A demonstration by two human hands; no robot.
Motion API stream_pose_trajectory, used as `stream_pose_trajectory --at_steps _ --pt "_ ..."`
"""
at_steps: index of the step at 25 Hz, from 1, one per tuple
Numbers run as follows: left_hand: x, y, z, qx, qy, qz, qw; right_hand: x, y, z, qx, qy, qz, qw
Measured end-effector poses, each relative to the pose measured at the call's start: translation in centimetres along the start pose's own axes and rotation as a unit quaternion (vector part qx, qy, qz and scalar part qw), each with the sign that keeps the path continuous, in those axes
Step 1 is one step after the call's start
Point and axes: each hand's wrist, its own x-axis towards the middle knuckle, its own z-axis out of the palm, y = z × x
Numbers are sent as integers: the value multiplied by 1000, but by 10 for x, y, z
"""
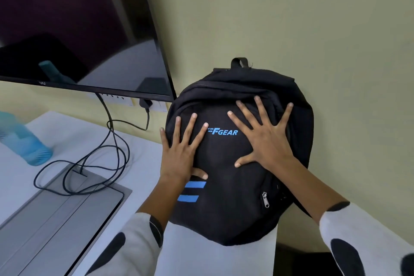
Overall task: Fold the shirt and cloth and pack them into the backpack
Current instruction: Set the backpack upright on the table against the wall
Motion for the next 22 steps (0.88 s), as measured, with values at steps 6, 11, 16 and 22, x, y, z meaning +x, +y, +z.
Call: stream_pose_trajectory --at_steps 6,11,16,22 --pt "-67 6 58 -65 -12 40 997 -101 -65 12 87 -12 -45 995" --pt "-77 23 79 -60 -36 59 996 -120 -72 51 105 -131 -72 983" --pt "-49 18 89 -81 -46 24 995 -94 -67 66 98 -174 -47 979" --pt "-82 25 77 -81 -75 23 994 -112 -77 46 101 -196 -48 974"
